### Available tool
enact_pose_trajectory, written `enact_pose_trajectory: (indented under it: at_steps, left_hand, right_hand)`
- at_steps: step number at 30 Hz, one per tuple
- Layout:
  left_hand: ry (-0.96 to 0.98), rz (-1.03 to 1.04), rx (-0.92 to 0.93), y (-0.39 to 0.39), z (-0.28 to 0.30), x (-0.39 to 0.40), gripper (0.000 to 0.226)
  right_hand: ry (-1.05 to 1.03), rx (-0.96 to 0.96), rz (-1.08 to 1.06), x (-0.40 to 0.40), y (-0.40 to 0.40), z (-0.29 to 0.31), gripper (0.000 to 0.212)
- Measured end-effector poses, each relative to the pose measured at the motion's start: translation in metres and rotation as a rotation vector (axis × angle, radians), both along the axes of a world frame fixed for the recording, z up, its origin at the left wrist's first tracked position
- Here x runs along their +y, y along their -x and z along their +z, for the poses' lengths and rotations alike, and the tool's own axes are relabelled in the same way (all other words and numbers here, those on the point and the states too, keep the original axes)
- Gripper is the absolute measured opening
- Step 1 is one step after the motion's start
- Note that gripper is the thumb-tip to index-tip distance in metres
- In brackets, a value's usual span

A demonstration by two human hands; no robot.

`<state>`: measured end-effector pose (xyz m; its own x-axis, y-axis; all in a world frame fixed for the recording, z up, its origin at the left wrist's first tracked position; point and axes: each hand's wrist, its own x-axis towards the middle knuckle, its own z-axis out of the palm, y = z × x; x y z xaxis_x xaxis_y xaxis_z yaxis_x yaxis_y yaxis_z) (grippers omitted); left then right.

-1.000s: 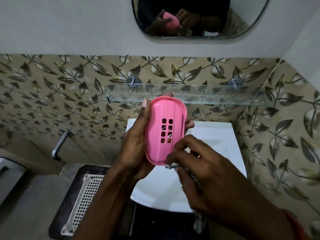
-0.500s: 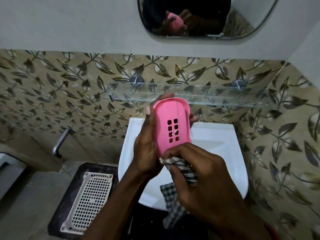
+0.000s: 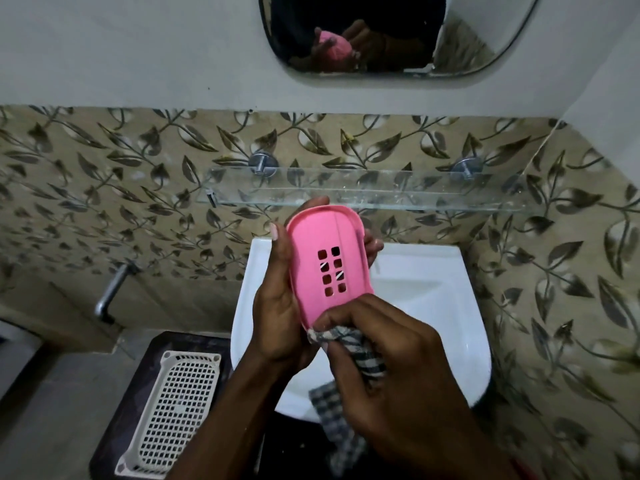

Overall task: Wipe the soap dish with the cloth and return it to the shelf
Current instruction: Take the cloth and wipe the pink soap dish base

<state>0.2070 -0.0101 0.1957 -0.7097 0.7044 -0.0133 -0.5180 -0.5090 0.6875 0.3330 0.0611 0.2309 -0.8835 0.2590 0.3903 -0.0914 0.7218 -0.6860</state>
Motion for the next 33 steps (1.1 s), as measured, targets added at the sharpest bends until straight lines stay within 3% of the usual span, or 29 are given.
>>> enact_pose_trajectory:
  at_steps: [5,12,14,18,22,25,27,28,30,31,33]
  left_hand:
    - [0.001,-0.112,0.004,-0.003,-0.008,-0.011,0.073]
    - [0.099,0.021,-0.089,-0.016,-0.008,-0.011,0.064]
    - [0.118,0.072,-0.106,-0.012,-0.005,-0.013,0.06]
    - [0.084,0.201,-0.098,0.005,-0.002,-0.014,0.045]
    - [0.296,0.271,0.139,-0.007,-0.005,0.003,0.033]
    - [0.427,0.407,0.44,-0.015,-0.008,0.011,0.023]
    - [0.411,0.394,0.501,-0.016,-0.005,0.011,0.014]
    - [0.421,0.351,0.472,-0.016,-0.002,0.01,0.01]
    - [0.482,0.241,0.354,-0.017,-0.003,0.005,0.036]
    - [0.457,0.14,0.225,-0.016,-0.006,0.002,0.037]
    - [0.323,-0.1,-0.116,-0.017,0.0,-0.003,0.061]
  right_hand:
    - [-0.256,0.013,-0.075,0.035,0.005,0.004,0.017]
    - [-0.368,0.278,-0.165,0.062,0.043,0.02,0.013]
    - [-0.128,0.303,-0.16,0.064,0.046,0.016,0.014]
    - [0.786,0.28,-0.101,0.049,0.036,0.001,0.013]
    - [1.018,0.308,-0.045,0.024,0.029,-0.009,0.009]
    - [1.005,0.285,0.012,0.02,0.029,-0.01,0.022]
    - [0.979,0.284,-0.016,0.021,0.028,-0.011,0.028]
    - [0.955,0.284,-0.046,0.022,0.028,-0.012,0.031]
    - [0.853,0.305,-0.136,0.026,0.028,-0.014,0.032]
    - [0.777,0.327,-0.186,0.029,0.028,-0.014,0.03]
    - [0.47,0.358,-0.292,0.034,0.031,-0.013,0.022]
